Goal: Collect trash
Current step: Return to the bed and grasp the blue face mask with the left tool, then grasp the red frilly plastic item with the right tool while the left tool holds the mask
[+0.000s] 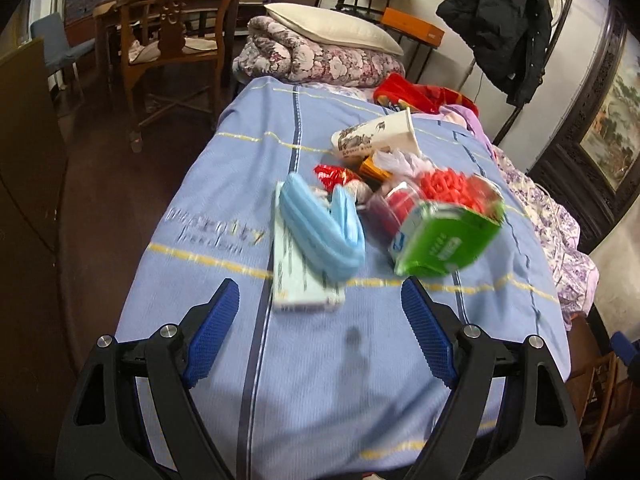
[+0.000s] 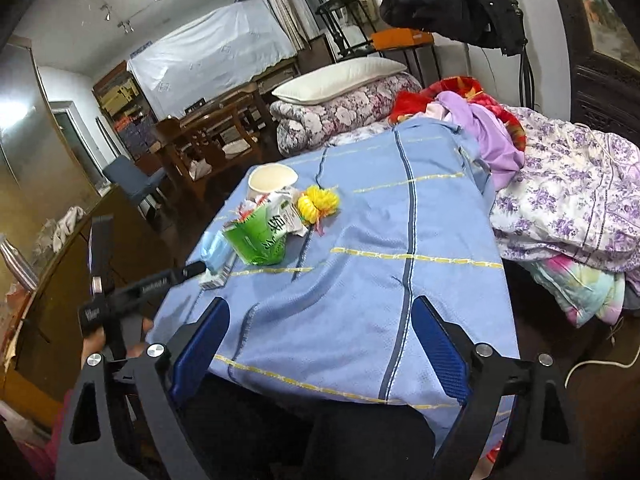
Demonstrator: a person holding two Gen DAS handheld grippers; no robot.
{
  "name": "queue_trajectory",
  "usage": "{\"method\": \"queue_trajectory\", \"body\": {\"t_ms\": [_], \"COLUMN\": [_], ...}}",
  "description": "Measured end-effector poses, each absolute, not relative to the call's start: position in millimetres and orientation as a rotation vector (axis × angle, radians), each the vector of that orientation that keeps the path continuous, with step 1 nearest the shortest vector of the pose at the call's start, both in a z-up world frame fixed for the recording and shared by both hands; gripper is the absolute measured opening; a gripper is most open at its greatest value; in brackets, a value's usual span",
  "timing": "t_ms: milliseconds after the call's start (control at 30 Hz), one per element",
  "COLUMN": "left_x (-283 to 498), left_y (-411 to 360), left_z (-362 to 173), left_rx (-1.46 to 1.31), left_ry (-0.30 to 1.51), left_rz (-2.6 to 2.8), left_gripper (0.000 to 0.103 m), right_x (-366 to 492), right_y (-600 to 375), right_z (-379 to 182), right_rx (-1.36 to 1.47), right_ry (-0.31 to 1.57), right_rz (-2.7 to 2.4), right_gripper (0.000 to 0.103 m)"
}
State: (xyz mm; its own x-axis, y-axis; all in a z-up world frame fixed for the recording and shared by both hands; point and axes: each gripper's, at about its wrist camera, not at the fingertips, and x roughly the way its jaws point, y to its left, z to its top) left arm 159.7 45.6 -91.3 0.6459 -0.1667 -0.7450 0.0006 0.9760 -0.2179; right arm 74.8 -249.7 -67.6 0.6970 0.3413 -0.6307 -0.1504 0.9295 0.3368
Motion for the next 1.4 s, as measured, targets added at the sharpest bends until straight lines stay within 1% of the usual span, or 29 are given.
{"method": "queue_trajectory", "body": {"t_ms": [167, 233, 300, 333, 367, 400, 433, 500, 600, 767, 967, 1067, 1267, 1400], "left_x": [184.5, 191.7, 195.5, 195.2, 193.9, 191.9, 190.8, 182.4, 164.3, 130.2, 110.9, 107.5, 110.1, 110.4], "left_y": [38.4, 37.7, 38.8, 38.9, 38.2, 38.6, 39.4, 44.4, 48.1, 55.1, 63.4, 65.5, 71.8, 73.4], "left_z": [-99.4, -103.9, -105.8, -105.8, -105.0, -103.5, -101.8, -96.1, -88.0, -77.3, -74.1, -72.1, -74.3, -76.9], "left_rx": [-0.183, -0.181, -0.179, -0.167, -0.157, -0.154, -0.166, -0.212, -0.234, -0.249, -0.241, -0.243, -0.263, -0.265], "left_ry": [0.877, 0.884, 0.884, 0.873, 0.866, 0.860, 0.857, 0.844, 0.822, 0.791, 0.780, 0.768, 0.764, 0.766], "left_rz": [-0.099, -0.108, -0.113, -0.110, -0.111, -0.120, -0.135, -0.165, -0.178, -0.188, -0.174, -0.178, -0.187, -0.192], "left_gripper": [0.077, 0.063, 0.056, 0.051, 0.045, 0.035, 0.031, 0.029, 0.028, 0.028, 0.027, 0.028, 0.028, 0.028], "right_x": [82.4, 84.7, 86.1, 86.3, 86.5, 87.1, 88.2, 90.1, 93.1, 111.6, 155.7, 178.3, 206.9, 216.0], "right_y": [-241.0, -238.3, -236.1, -234.9, -233.9, -233.0, -231.9, -231.1, -228.4, -210.4, -177.0, -163.1, -161.0, -175.7], "right_z": [-78.5, -80.3, -80.2, -80.0, -80.1, -80.6, -82.1, -83.2, -85.0, -86.8, -93.4, -95.5, -86.5, -98.4], "right_rx": [0.225, 0.210, 0.193, 0.180, 0.171, 0.166, 0.164, 0.167, 0.175, 0.180, 0.199, 0.257, 0.405, 0.430], "right_ry": [0.778, 0.779, 0.773, 0.769, 0.766, 0.766, 0.771, 0.780, 0.787, 0.799, 0.843, 0.858, 0.825, 0.864], "right_rz": [0.312, 0.319, 0.323, 0.321, 0.321, 0.324, 0.331, 0.338, 0.349, 0.392, 0.451, 0.466, 0.431, 0.341], "right_gripper": [0.091, 0.090, 0.089, 0.088, 0.085, 0.082, 0.080, 0.073, 0.069, 0.068, 0.068, 0.068, 0.070, 0.069]}}
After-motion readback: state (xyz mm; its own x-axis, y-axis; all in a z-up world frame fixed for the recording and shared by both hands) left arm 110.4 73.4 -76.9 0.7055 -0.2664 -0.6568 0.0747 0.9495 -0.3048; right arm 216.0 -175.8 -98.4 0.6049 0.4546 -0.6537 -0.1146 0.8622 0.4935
